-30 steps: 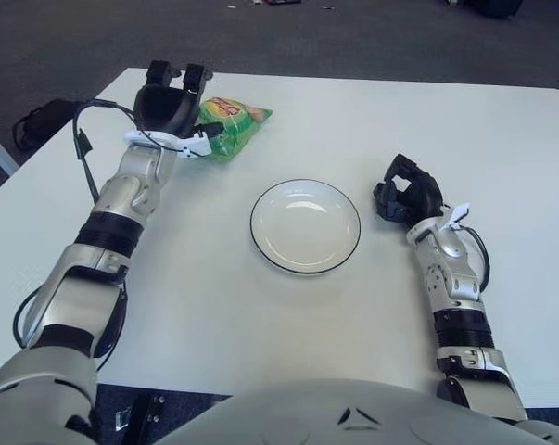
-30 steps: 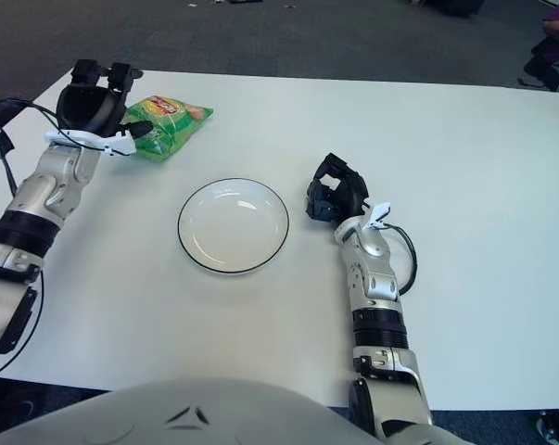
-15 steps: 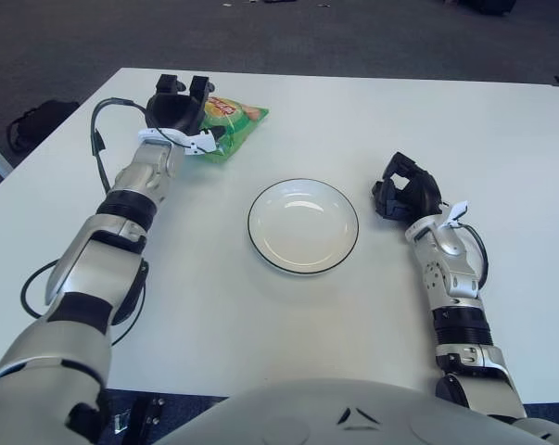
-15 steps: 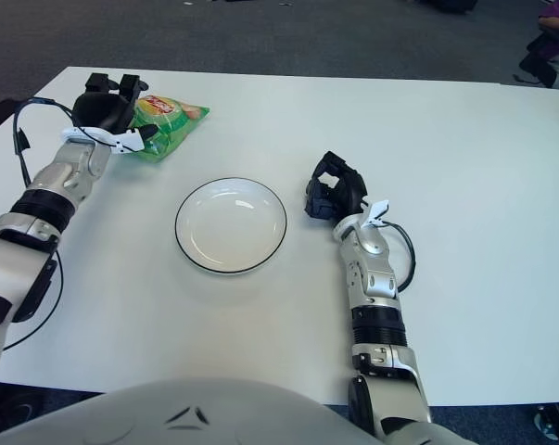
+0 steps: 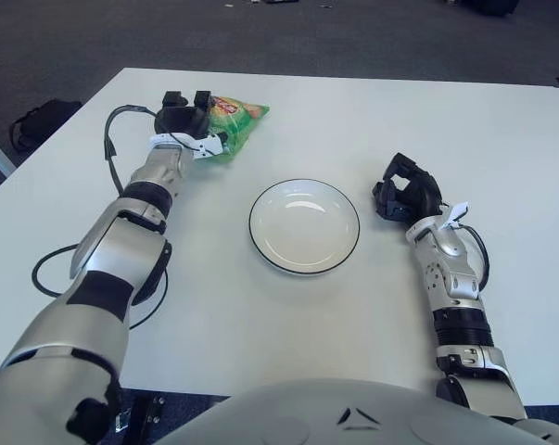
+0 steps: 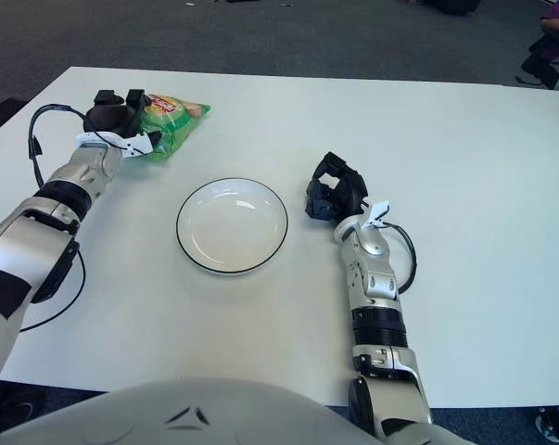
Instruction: Put the snack into the plate.
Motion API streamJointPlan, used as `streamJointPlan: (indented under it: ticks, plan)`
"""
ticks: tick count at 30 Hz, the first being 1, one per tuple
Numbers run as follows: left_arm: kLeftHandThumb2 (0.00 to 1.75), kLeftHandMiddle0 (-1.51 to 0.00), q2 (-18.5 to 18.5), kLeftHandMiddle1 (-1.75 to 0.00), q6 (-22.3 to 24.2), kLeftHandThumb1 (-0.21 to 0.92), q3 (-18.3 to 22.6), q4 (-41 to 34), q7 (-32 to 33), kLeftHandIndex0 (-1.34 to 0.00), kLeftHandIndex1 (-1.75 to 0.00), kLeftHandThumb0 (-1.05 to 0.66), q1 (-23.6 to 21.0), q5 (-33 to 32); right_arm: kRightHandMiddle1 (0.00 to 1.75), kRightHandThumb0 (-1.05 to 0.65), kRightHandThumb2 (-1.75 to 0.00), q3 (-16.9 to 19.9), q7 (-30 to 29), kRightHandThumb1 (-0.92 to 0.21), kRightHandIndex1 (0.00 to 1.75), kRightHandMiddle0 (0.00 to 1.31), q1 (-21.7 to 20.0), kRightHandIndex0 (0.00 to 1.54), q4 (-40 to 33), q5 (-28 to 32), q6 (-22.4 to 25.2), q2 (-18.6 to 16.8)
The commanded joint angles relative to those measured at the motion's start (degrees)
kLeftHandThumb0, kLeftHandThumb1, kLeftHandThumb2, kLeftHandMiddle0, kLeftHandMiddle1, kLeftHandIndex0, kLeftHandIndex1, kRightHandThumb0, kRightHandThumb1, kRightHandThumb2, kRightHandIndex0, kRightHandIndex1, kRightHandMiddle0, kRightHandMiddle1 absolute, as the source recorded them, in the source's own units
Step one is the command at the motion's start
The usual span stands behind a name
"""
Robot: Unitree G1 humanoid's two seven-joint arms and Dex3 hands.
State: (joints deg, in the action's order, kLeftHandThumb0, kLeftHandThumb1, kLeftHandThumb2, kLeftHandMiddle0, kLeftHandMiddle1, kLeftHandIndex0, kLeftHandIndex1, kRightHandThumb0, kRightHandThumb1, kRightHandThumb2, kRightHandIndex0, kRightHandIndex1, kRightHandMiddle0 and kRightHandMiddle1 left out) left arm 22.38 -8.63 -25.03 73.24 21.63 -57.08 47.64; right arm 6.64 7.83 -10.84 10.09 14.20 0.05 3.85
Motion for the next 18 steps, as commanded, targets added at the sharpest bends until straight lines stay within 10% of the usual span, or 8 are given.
streamJointPlan:
  ticks: [1,18]
  plan:
    - [1.12,0.0,-0.75,-0.65,0.55,0.92,-1.21,1.94,-2.42,0.0,-0.88,-0.9,-0.67,-0.61,1.75,-0.54,-1.48,-0.58,-0.46,-0.19,1.75,0.72,5.1,1.26,2.29,-0.49,1.03,-2.14]
    - [1.21,0.0,-0.16,-0.63,-0.49,0.92,-2.71,3.06,-10.0,0.0,-0.85,-0.93,2.96,-3.34,1.75,-0.54,-1.48,-1.28,-0.79,-0.18,1.75,0.73,6.06,1.26,0.63,-0.24,1.6,-2.57]
